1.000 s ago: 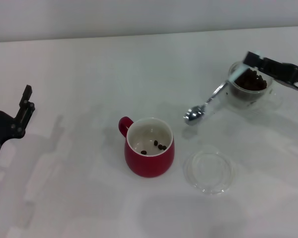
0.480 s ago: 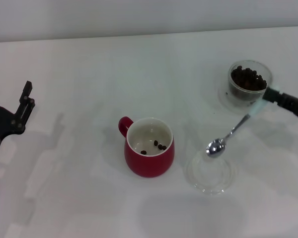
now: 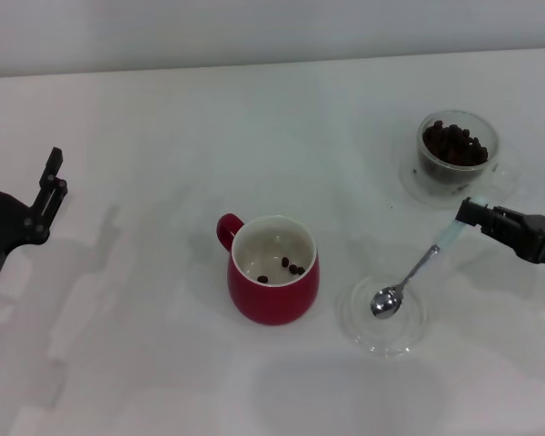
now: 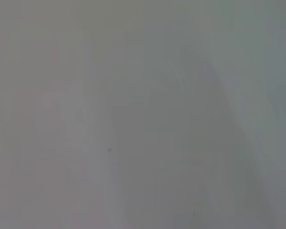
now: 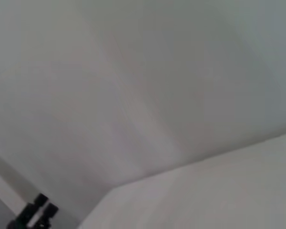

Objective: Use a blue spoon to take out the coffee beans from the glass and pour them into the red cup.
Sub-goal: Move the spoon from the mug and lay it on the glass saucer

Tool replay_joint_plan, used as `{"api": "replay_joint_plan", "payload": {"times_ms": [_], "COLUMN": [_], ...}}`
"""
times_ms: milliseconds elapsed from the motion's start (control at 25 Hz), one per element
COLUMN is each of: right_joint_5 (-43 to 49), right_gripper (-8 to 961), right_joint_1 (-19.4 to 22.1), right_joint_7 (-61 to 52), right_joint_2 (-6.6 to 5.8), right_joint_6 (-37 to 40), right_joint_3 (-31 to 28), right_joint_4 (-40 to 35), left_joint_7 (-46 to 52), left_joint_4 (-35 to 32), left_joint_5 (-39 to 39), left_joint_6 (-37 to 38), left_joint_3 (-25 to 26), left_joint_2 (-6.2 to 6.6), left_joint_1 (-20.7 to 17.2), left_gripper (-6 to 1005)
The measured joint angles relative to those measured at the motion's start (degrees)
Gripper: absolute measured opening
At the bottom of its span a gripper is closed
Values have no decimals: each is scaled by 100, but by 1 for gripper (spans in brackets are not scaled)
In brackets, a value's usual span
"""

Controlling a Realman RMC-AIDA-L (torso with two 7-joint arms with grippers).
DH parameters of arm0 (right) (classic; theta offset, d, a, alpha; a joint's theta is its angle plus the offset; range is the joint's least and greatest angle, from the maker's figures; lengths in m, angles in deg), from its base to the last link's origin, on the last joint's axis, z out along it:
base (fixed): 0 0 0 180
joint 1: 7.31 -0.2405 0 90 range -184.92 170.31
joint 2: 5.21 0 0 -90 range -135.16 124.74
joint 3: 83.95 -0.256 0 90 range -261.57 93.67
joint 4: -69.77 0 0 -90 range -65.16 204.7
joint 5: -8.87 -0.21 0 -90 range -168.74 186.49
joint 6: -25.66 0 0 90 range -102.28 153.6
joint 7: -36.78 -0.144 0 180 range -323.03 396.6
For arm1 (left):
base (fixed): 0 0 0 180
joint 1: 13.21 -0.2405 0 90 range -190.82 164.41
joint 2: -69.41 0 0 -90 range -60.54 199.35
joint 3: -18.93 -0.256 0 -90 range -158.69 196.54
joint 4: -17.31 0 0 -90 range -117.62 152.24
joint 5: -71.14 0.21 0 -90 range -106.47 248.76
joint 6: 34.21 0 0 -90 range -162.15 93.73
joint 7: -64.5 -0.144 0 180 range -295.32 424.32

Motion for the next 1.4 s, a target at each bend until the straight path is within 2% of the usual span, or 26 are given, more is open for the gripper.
{"api": "replay_joint_plan", "payload": {"times_ms": [240, 640, 1400], "right_joint_5": [166, 323, 556], "right_gripper": [147, 147, 148], "right_joint_1": [-8, -62, -180], "right_joint_7": [9, -200, -431], "right_joint_2": [55, 123, 144], "right_joint_6": [309, 385, 740], "right_joint_3": [11, 10, 81], "right_joint_4": [7, 11, 19], "left_joint_7": [-3, -4, -2], "left_joint_4": [25, 38, 54], "left_joint_5": [0, -68, -134], "left_joint_6": [-2, -10, -67], "left_joint_3": [0, 0, 36], "left_joint_2": [-7, 2, 11], "left_joint_1": [0, 4, 80], "left_gripper": [671, 670, 671]}}
